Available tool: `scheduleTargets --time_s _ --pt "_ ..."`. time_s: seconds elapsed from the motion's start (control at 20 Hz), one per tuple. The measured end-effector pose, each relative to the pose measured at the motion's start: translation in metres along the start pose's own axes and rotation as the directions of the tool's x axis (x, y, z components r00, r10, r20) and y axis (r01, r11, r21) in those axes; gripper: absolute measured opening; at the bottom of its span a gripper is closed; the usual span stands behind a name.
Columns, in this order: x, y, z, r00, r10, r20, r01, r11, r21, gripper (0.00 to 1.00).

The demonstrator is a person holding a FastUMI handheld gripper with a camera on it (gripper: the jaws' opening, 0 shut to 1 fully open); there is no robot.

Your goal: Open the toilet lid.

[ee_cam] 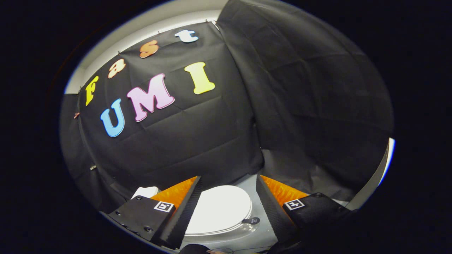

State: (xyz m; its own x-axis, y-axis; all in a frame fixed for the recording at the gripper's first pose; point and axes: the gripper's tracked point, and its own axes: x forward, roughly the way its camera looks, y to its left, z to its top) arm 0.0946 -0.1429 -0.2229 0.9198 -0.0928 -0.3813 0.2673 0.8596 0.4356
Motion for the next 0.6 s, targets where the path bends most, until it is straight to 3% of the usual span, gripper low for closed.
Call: scheduleTargets --time_s 0.35,0.6 --pt "0.067 -0.062 -0.078 0.984 -0.036 -0.174 0.072 0.976 0.205 0.98" --pt "0.102 -0.108 -0.143 0.952 -0.033 -0.306 0.144 0.926 0.348 0.98"
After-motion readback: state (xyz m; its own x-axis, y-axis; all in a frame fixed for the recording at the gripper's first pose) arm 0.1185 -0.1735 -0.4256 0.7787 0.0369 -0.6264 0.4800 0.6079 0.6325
